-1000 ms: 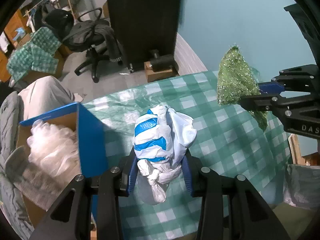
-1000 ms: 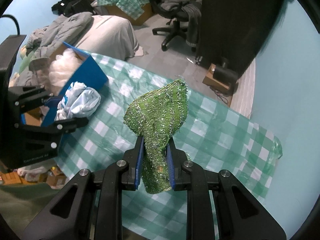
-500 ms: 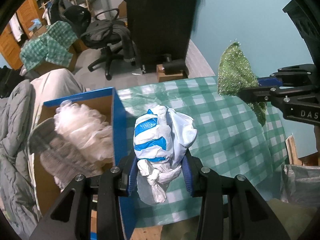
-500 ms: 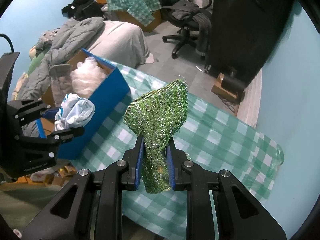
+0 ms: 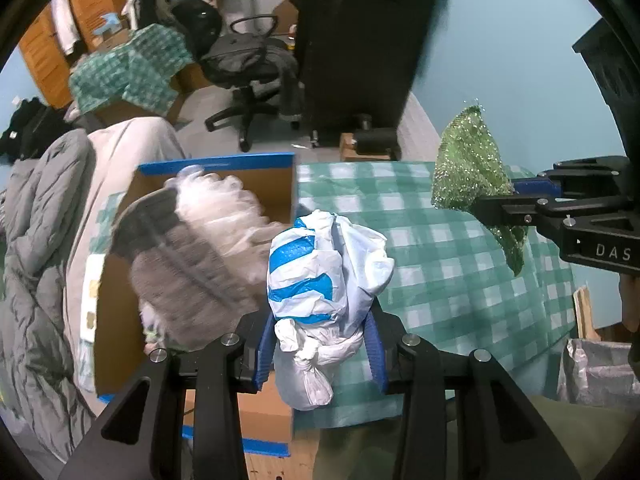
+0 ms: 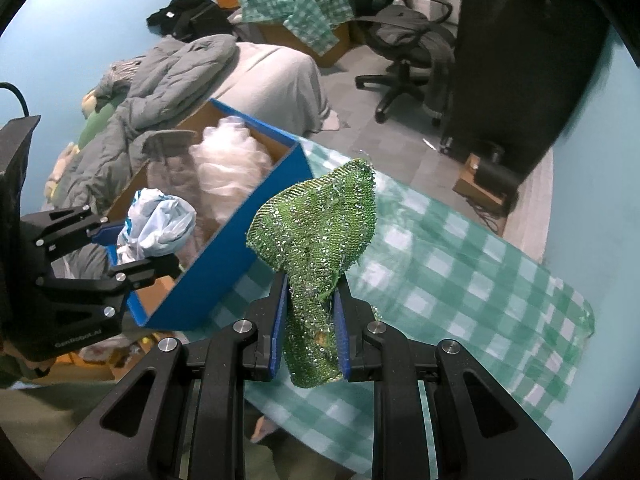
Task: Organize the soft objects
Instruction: 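Lift the green pad and striped sock bundle and carry them over the box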
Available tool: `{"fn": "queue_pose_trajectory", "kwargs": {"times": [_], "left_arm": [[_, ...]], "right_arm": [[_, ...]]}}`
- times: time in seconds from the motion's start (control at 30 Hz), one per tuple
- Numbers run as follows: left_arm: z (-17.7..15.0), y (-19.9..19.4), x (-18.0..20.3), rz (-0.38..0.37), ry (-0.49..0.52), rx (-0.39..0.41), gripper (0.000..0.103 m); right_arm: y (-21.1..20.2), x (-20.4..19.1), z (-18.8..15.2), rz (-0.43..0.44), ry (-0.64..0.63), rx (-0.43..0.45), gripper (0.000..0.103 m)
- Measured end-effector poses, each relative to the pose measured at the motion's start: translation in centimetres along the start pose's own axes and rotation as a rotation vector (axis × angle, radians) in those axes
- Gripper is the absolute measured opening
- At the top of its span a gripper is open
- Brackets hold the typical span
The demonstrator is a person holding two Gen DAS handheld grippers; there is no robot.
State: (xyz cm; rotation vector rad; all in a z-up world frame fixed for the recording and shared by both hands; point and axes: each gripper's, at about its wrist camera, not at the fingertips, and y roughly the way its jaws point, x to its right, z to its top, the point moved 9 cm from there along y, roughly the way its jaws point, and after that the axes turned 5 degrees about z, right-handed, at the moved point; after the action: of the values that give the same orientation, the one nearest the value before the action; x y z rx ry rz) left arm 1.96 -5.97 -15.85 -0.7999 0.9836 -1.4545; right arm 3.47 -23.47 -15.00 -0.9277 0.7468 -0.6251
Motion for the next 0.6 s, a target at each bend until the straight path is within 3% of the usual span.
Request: {"fn": "queue_pose_trajectory", "kwargs": {"times": [0.6], "left_arm": [[-2.7,-0.1,-9.9,0.09,-0.153,-0.002,0.039]], "right_arm": [[5.4,-8.5,4.0,0.126,-0.093,-0.008,0.019]]}}
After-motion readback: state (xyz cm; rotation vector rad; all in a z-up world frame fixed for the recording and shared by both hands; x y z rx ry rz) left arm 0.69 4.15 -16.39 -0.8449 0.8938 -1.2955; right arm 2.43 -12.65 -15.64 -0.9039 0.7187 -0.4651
